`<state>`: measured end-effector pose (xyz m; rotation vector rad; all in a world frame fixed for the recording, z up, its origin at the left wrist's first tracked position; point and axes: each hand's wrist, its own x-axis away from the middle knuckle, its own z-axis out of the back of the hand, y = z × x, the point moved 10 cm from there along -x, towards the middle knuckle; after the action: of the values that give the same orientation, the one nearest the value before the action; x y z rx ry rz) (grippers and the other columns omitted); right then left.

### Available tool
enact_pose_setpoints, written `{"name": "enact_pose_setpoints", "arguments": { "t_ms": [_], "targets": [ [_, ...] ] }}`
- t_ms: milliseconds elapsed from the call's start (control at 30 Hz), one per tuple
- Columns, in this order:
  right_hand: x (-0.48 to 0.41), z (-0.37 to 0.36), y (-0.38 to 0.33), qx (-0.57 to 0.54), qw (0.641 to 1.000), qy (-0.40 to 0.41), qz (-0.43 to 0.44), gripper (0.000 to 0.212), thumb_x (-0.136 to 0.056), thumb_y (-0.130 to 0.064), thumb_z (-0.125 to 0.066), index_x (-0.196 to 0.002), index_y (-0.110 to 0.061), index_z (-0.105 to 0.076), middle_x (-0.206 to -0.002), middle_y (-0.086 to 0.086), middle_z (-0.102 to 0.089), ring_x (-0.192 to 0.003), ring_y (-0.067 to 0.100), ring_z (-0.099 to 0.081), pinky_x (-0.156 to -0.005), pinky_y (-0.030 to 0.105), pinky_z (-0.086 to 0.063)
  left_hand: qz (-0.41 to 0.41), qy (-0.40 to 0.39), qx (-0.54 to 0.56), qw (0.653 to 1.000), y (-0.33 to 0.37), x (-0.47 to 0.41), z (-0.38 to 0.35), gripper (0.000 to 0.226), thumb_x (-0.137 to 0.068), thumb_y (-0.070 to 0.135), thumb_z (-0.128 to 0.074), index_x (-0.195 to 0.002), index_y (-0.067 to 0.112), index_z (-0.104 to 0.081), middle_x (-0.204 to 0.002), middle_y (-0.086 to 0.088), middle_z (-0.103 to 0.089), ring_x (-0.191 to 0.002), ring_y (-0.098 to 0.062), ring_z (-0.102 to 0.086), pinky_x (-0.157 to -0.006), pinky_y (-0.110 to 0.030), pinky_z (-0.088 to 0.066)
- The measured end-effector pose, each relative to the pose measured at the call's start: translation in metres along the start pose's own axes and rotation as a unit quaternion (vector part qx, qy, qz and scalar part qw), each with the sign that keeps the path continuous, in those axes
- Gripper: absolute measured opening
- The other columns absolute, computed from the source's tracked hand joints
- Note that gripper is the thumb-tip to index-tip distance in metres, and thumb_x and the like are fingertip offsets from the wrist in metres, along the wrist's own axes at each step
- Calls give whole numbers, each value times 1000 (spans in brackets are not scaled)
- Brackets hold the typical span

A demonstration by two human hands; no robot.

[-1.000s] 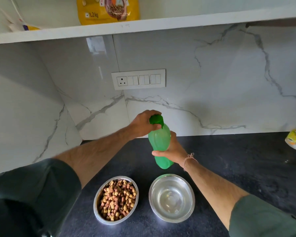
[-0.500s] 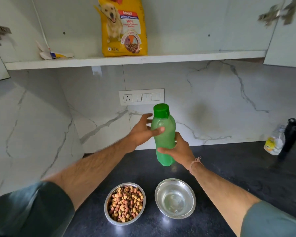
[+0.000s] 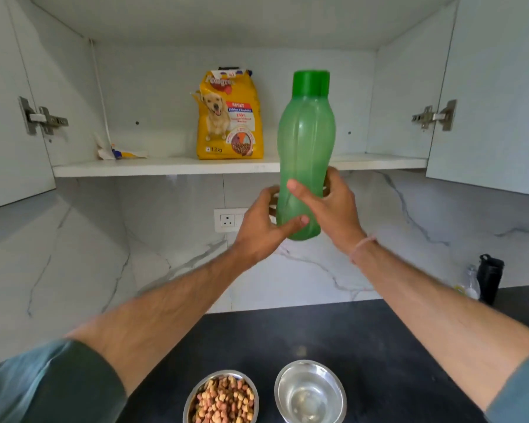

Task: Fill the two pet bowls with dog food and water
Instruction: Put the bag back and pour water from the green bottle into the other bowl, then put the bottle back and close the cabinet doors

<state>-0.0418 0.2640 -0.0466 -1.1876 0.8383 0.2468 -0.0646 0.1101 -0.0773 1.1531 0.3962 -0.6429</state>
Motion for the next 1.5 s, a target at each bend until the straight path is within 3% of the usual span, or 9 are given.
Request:
{"name": "enact_pose_setpoints", "arguments": {
  "t_ms": [200,400,533,800,933,1067,1200,1333,1500],
  "targets": [
    [-80,14,-54,10,999,25,22,64,-82,-59,-77,-128,-19,-60,-110,-13,-71,-93,-11,-65,-73,6,-52,-42,51,2,998,60,-73,26,76,-86,36,-82,-147,16,-41,-127,-1,-63,-101,-10,-65,-76,-20,-58],
    [-144,-1,-34,34,999,21,-18,67,-80,-66,-74,-125,-19,-61,-113,-5,-71,-99,12,-70,-78,20,-54,-19,73,-57,996,52,-132,29,70,-90,38,-77,-146,15,-43,-133,-4,-64,-111,-20,-65,-94,-40,-59],
    [-171,-19,-14,49,998,-1,-25,65,-81,-64,-75,-126,-20,-60,-114,-4,-71,-101,15,-69,-87,27,-55,27,56,-87,994,31,-160,24,66,-93,39,-73,-145,15,-39,-124,0,-60,-104,-18,-61,-84,-33,-55],
    [-207,-51,42,135,984,-77,-83,74,-81,-64,-75,-128,-11,-56,-118,5,-68,-108,26,-65,-97,41,-55,122,45,-171,977,-4,-207,23,64,-94,37,-70,-144,15,-36,-122,-9,-54,-105,-25,-55,-86,-41,-60],
    [-228,-59,58,173,975,-95,-99,80,-82,-67,-71,-134,-10,-51,-124,9,-64,-110,29,-63,-98,45,-54,166,32,-175,970,-20,-228,19,59,-96,35,-69,-140,15,-36,-107,-7,-52,-84,-16,-52,-63,-33,-58],
    [-245,-68,74,182,971,-104,-113,85,-84,-67,-69,-140,-8,-44,-132,12,-61,-116,31,-61,-99,48,-55,175,45,-195,964,-35,-251,17,56,-93,35,-72,-135,15,-41,-98,-5,-51,-86,-17,-51,-84,-42,-63],
    [-259,-76,86,190,969,-108,-116,83,-87,-65,-67,-140,-7,-42,-135,14,-59,-119,33,-59,-101,48,-53,182,36,-212,960,-48,-272,14,59,-92,34,-74,-136,14,-42,-111,-9,-57,-102,-24,-57,-88,-43,-62],
    [-267,-83,93,191,967,-121,-119,80,-90,-63,-66,-141,-7,-40,-136,13,-57,-120,33,-59,-101,46,-53,185,25,-237,953,-54,-284,12,57,-97,29,-69,-142,12,-39,-120,-9,-55,-100,-20,-51,-77,-31,-49],
    [-270,-85,100,195,962,-130,-137,88,-88,-66,-65,-146,-8,-34,-143,15,-54,-124,34,-57,-105,48,-50,199,19,-243,949,-65,-285,7,59,-103,31,-60,-150,13,-31,-117,-8,-50,-74,-10,-42,-54,-22,-39]
  ]
}}
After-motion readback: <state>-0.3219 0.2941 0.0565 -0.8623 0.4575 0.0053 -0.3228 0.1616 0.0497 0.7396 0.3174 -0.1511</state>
